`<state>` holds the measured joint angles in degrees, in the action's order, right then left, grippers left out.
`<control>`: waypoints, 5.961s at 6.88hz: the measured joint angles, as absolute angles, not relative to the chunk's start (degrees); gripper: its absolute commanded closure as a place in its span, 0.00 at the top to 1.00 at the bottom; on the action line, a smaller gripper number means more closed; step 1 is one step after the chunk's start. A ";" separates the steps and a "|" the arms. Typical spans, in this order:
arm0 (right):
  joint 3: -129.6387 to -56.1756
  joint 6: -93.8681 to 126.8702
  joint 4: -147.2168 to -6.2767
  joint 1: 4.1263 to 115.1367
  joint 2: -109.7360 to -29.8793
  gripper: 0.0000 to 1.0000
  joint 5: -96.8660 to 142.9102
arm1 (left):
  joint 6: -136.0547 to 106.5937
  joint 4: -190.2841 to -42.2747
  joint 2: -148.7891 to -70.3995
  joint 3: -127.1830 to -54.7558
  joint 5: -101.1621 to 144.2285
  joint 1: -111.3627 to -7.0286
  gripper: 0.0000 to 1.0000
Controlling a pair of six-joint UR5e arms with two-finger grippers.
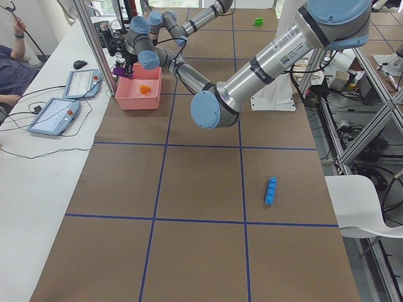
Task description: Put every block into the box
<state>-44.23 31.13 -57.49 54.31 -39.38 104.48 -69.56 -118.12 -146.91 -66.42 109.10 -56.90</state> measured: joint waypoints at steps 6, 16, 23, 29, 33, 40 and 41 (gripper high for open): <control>-42.52 32.99 -57.04 55.07 -39.35 0.00 103.72 | -73.35 -123.65 -149.33 -60.01 102.15 -52.12 0.00; -47.90 47.19 -65.55 59.56 -27.16 0.00 122.71 | -63.32 -98.07 -148.07 -72.04 110.68 -54.76 1.00; -44.42 52.03 -60.27 48.88 -23.84 0.99 108.24 | -37.54 -86.36 -101.74 -114.60 114.24 -56.43 1.00; -56.44 53.93 -68.98 52.62 -28.10 1.00 115.94 | -46.21 -119.54 -62.89 -119.49 116.55 -55.96 1.00; -69.54 53.22 -74.58 53.86 -37.89 1.00 118.43 | -55.62 -132.18 -50.71 -118.26 118.69 -52.37 1.00; -96.95 37.84 -83.53 63.86 -66.27 1.00 128.06 | -111.87 -141.12 -49.58 -118.38 97.44 -15.47 1.00; -100.11 35.62 -87.64 64.35 -67.51 1.00 128.17 | -113.22 -141.33 -49.04 -118.43 96.46 -13.64 1.00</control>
